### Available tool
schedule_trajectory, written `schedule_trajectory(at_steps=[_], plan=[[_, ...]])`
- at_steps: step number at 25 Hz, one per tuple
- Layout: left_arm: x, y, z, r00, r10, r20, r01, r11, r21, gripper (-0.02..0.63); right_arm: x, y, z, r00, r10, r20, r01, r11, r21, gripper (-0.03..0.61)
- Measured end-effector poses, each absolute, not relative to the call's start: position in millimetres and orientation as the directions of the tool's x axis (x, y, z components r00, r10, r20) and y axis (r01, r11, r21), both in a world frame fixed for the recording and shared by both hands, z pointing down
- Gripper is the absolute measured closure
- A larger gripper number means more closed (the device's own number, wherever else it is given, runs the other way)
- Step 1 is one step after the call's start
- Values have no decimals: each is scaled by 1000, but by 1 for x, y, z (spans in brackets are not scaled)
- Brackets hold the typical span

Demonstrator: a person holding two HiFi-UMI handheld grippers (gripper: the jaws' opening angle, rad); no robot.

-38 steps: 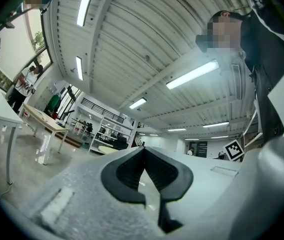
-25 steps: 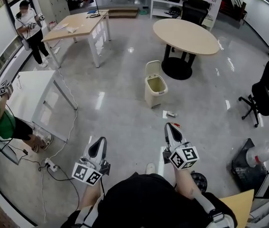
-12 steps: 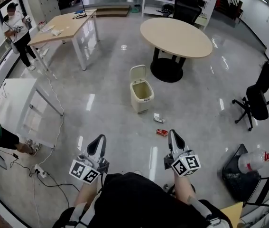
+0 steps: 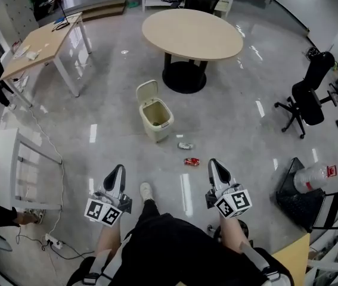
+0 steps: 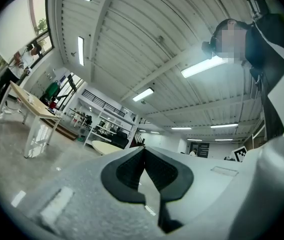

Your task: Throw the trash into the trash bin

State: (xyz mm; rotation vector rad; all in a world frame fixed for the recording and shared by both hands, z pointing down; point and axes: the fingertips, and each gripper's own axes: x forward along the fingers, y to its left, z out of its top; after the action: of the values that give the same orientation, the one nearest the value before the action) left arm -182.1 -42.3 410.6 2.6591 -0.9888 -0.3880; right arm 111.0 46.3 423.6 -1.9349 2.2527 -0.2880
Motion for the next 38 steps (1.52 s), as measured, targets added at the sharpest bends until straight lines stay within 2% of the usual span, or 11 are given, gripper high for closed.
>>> schedule_trajectory(at_steps=[3,10,24,29,33,38], plan=[[-158,-91,405,769,-611,-186,-535,-775,336,613,130,17,415,-83,-996,17,-971,77,-227,574],[-132,-187,395,814,-535,-226,-453,-828,330,612,134,-61,392,-19,-1000,-10,-981,21,-195,574],[-109,-251,435,893,-436,-111,-381,-863,331,612,121,-133,428,30,-996,78,-972,-48,-229,574],[-65,-253,453,929,-363,-71,-322,-887,331,614,147,-131,445,69,-990,121,-969,-95,-229,574],[-24,-262,451,932,-356,-69,-321,-897,304,614,181,-138,454,71,-988,139,-967,-102,-232,574],[26,-272,450,933,-354,-60,-329,-911,248,612,219,-174,452,12,-992,130,-979,-38,-198,574]])
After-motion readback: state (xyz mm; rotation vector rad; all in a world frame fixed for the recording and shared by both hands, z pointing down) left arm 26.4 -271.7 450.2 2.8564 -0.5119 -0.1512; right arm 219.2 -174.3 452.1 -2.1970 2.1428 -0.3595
